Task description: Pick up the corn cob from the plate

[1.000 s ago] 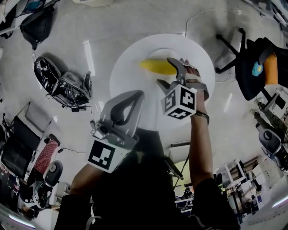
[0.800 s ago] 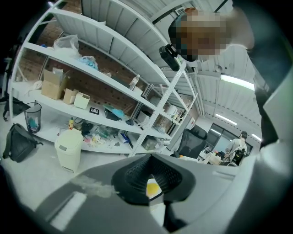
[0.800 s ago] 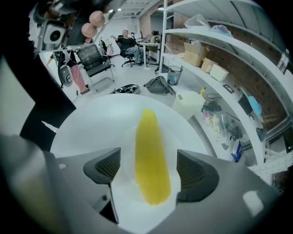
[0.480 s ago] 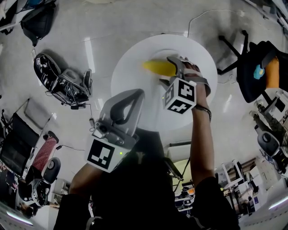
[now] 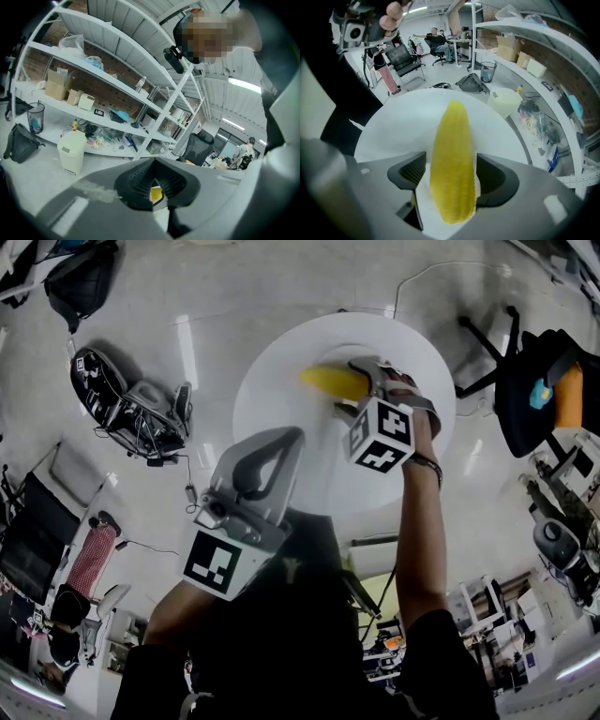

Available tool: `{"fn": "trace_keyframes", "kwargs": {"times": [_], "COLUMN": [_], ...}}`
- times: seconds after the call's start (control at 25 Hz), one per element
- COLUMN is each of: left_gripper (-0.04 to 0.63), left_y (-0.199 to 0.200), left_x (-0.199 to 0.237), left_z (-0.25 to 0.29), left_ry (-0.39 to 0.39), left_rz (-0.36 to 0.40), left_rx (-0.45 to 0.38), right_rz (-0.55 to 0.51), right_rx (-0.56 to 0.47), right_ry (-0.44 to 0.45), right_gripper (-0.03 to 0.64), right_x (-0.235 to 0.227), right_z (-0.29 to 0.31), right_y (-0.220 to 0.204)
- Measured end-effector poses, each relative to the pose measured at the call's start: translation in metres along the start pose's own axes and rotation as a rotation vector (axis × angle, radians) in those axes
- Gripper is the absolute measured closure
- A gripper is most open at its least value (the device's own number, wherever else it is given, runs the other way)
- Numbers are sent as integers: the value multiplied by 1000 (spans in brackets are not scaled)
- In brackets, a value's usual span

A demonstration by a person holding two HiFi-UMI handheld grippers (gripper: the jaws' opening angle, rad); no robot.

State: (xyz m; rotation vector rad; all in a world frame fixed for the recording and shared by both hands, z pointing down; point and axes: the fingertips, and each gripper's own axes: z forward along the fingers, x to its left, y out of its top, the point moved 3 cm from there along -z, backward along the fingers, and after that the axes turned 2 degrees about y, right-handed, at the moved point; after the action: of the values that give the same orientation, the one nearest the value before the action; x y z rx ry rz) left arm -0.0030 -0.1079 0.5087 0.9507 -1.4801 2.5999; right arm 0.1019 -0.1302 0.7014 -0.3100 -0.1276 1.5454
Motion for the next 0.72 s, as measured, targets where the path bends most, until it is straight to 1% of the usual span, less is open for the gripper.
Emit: {"fn": "trace_keyframes", "kwargs": {"times": [0.2,0.44,0.72], "left_gripper": [589,589,589], "left_y": [-2,-3,-5], "left_x": [1,3,3], "left_z": [-1,-6,-10], "left_ry": [-2,3,4], "left_rz": [-2,-2,-5], "left_rx": [7,2,-4], "right_rz": [-10,-5,17], "right_rx": [11,1,-16], "right_ry": [0,2,-10], "right_gripper": [291,361,367], "right_x": [0,6,6], "right_z": [-1,-1,-2], "right_y": [1,1,0]}}
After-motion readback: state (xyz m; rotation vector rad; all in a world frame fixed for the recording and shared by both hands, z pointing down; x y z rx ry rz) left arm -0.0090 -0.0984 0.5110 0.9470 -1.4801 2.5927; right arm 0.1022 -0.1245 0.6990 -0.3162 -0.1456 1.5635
